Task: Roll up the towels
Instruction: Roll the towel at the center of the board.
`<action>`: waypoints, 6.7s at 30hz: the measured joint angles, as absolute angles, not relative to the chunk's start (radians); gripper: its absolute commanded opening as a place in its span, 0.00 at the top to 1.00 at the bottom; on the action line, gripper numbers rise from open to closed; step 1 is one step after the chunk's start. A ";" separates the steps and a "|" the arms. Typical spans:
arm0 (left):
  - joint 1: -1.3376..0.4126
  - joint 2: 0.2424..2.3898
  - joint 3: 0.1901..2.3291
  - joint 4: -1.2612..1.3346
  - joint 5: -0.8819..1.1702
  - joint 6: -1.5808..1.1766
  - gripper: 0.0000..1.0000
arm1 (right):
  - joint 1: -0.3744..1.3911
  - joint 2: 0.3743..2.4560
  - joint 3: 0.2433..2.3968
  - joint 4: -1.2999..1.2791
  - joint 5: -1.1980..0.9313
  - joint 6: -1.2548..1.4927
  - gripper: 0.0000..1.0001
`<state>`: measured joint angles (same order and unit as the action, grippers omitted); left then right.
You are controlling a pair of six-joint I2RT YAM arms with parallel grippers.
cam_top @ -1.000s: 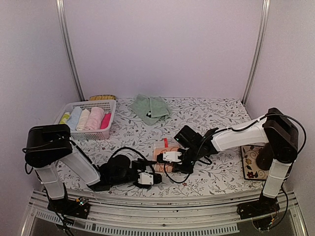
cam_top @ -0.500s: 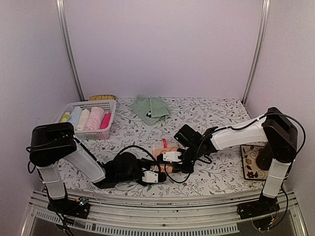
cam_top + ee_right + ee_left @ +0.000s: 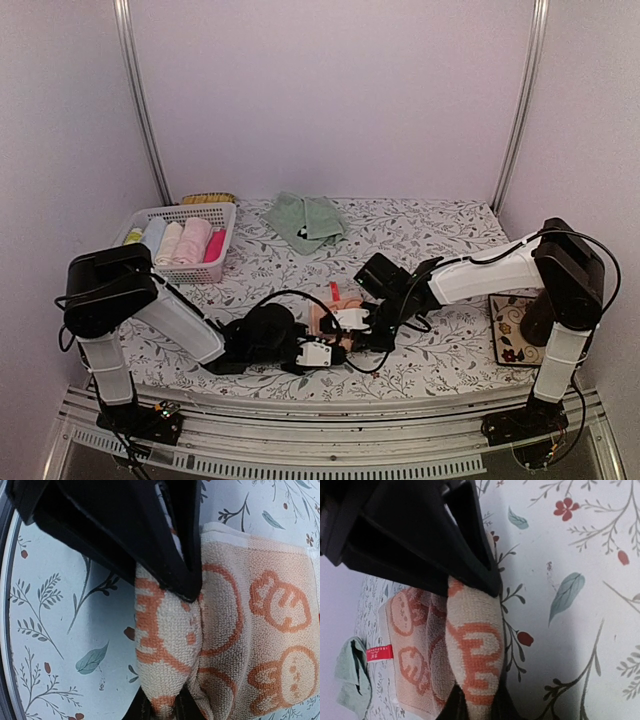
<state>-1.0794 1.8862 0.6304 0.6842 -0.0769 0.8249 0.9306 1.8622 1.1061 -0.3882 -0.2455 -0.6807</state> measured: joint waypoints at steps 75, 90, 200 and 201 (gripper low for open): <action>-0.657 2.130 1.110 0.031 0.961 0.010 0.95 | 1.040 1.808 0.630 0.617 0.233 -1.150 0.37; -0.652 2.133 1.116 0.019 0.965 0.025 0.79 | 1.002 1.880 0.745 0.513 0.226 -1.103 0.74; -0.910 1.931 1.005 0.037 0.392 0.398 0.85 | 0.870 1.155 0.509 0.332 0.117 -0.570 0.01; -0.905 1.942 1.021 0.027 0.406 0.392 0.84 | 0.872 1.155 0.506 0.348 0.115 -0.580 0.01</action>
<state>-0.9051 1.9423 1.0210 0.0269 0.4061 0.3920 0.8722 1.1545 0.5056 0.3481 0.1154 -0.5800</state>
